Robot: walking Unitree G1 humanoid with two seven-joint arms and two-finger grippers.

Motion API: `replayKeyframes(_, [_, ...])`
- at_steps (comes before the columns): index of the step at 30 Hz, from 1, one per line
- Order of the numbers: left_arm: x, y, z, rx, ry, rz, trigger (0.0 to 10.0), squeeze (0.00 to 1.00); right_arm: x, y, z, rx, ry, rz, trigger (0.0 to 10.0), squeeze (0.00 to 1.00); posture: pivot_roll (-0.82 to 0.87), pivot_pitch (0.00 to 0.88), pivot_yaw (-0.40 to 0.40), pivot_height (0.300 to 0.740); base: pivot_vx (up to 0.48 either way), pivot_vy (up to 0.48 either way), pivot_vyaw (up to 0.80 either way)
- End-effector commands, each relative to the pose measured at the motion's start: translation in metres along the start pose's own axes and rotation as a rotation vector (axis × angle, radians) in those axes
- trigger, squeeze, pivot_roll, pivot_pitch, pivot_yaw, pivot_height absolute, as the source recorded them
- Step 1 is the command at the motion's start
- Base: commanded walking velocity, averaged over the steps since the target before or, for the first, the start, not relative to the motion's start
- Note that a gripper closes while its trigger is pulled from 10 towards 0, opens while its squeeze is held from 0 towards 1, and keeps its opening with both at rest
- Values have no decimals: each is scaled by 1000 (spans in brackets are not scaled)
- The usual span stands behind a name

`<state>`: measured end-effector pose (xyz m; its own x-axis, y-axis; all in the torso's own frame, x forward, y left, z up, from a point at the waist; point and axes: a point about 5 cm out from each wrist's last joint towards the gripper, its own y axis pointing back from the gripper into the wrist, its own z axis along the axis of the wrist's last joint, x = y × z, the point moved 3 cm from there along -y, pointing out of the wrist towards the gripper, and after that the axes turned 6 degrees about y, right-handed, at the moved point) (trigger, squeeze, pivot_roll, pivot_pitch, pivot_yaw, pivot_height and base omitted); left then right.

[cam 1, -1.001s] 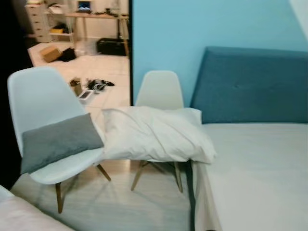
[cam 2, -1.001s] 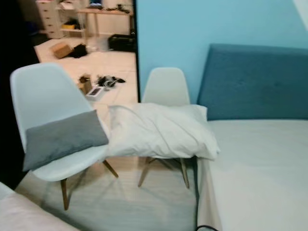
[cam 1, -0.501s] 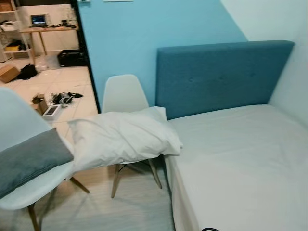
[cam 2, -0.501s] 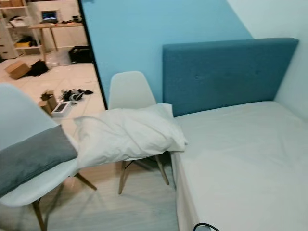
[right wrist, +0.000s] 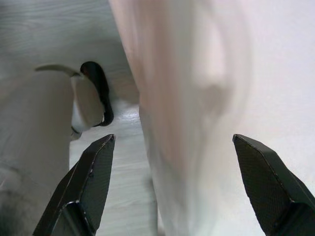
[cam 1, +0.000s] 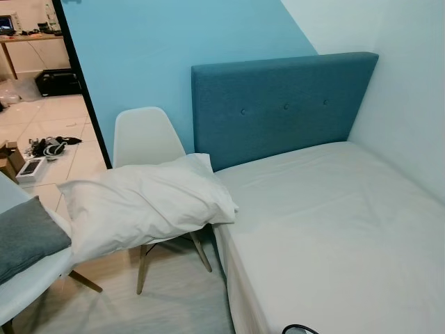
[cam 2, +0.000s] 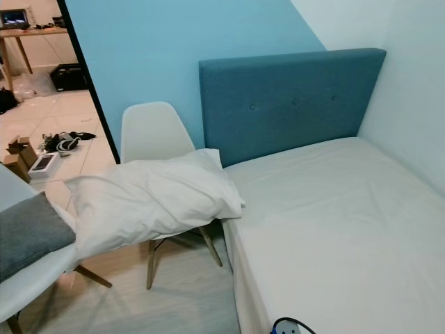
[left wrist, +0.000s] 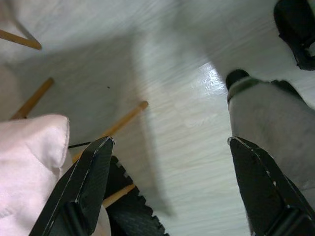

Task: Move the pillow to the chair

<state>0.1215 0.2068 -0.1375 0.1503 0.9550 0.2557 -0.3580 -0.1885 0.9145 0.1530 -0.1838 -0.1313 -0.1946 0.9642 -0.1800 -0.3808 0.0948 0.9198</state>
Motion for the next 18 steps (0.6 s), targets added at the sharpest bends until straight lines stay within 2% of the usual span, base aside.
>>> replayKeyframes(1, [-2,0,-3,11,-2,-4,10000,0,-5,0,4,-20,-12,-3,10000,0,-131,0,-9,740,0,0,-513])
replayKeyframes(6, [-3,0,-3,13,-1,-6,10000,0,-14,0,3,-18,-12,-10,10000,0,-132,0,-12,740,0,0,-510])
replayKeyframes(18, [-4,1,-7,24,8,-7,10000,0,-17,0,-2,7,-3,-9,10000,0,-131,0,-15,740,0,0,-523])
